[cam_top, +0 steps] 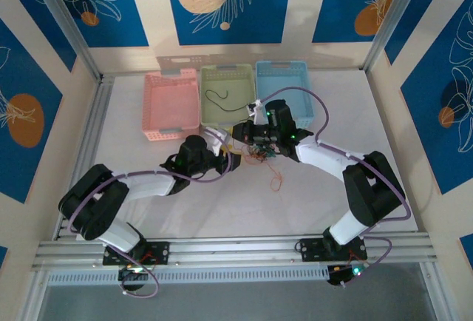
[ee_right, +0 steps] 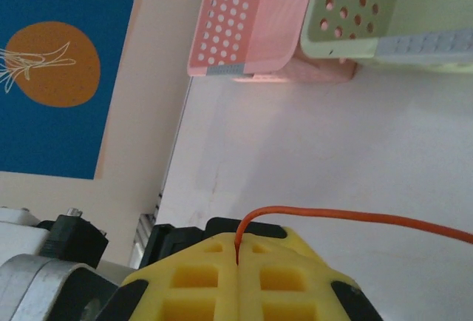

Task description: Untangle the cables

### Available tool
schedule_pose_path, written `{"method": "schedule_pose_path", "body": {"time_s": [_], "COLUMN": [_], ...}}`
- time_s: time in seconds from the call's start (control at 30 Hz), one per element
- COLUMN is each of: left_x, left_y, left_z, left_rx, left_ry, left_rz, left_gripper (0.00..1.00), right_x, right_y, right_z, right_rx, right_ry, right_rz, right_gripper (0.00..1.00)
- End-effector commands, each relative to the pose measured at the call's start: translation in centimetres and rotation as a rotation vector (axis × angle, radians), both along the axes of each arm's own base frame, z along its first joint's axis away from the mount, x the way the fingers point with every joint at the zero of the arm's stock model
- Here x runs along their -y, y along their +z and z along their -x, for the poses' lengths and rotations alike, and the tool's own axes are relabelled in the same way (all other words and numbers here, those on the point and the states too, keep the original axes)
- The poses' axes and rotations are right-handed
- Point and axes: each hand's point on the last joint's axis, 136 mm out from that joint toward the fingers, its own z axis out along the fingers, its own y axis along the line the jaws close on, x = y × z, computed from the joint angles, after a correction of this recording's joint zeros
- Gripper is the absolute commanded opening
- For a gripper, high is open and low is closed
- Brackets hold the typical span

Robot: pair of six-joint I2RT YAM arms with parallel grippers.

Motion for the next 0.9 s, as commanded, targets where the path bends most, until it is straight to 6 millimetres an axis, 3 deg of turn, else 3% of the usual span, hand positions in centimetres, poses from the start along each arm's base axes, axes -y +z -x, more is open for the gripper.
{"method": "schedule_pose_path", "body": {"time_s": [0.0,0.13,0.43,0.5,0.53,0.6,0.73,0.87], "left_x": [0.8,0.7,0.1,0.0,-0.2,-0.4,-1.2,-2.5], "left_y": [1.0,1.2,1.9,2.0,2.0,2.2,2.7,2.5], "left_z": [0.0,0.0,0.2,0.2,0.1,0.2,0.1,-0.8], "left_rx": [0.052,0.06,0.095,0.1,0.103,0.11,0.133,0.129], "left_ry": [-0.02,-0.019,0.005,0.013,0.02,0.028,0.068,0.148], "left_rz": [0.007,0.011,0.033,0.032,0.033,0.036,0.048,0.028], "left_gripper": [0.57,0.53,0.02,0.0,0.0,0.0,0.0,0.0], "right_x": [-1.3,-2.1,-1.8,-1.1,-0.5,0.9,4.8,9.8], "right_y": [1.3,1.7,1.8,1.9,1.9,1.6,1.0,-0.9], "right_z": [1.0,1.5,1.6,1.2,0.9,0.1,-1.3,-2.0], "right_rx": [-0.055,-0.079,-0.07,-0.049,-0.039,-0.025,0.003,-0.046], "right_ry": [0.065,0.099,0.105,0.079,0.058,-0.011,-0.154,-0.282], "right_rz": [-0.058,-0.077,-0.052,-0.022,-0.001,0.061,0.209,0.361], "right_gripper": [0.0,0.0,0.0,0.0,0.02,0.19,0.4,0.41]}}
